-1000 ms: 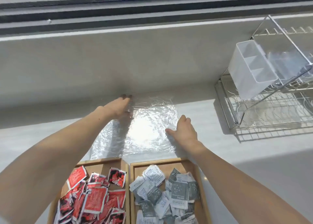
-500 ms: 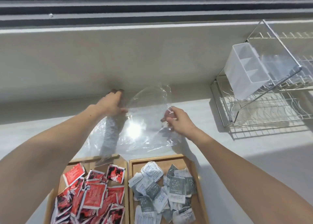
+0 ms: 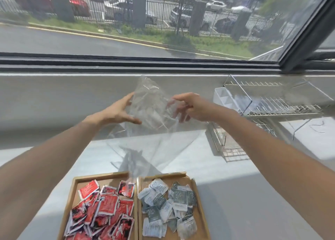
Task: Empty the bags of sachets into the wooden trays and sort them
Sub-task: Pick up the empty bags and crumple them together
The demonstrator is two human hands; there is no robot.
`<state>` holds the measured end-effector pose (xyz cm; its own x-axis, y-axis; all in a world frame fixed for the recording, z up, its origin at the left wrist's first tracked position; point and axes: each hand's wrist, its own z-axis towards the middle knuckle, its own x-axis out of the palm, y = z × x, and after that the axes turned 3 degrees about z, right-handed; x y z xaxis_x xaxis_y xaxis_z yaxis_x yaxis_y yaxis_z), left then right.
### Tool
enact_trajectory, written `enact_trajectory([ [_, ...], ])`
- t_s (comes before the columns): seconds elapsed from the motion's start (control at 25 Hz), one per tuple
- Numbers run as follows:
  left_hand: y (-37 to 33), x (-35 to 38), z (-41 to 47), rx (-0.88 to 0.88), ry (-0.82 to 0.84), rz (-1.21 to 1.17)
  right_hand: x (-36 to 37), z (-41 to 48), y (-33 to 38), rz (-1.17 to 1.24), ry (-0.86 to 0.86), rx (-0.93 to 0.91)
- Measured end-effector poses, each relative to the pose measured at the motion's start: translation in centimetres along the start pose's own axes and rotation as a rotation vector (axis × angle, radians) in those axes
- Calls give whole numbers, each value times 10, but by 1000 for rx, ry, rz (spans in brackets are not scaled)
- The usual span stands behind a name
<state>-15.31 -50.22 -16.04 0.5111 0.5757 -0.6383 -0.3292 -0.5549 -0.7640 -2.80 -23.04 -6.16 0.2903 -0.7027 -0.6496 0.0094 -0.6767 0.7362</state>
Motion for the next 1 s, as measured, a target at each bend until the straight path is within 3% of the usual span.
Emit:
enact_trajectory([
  [0.12,-36,-10,-31,86,-40,-34,-18,-40,31,48,-101,-18],
  [0.32,-85,2,-80,127,-86,-310,-40,-110,45,314,-280,12],
  [0.6,-178,33,-164,118,-126,-485,-49,-232,15,868,-122,-117],
  [0.68,-205,51,-189,113,-162,-568,-35,-264,4,912,-95,-149],
  [0.84,-248,86,-229,107,-224,-643,-3,-317,9,779,-156,-139],
  [1.0,-280,103,-265,57,-292,-573,2,-362,34,979,-148,-164],
])
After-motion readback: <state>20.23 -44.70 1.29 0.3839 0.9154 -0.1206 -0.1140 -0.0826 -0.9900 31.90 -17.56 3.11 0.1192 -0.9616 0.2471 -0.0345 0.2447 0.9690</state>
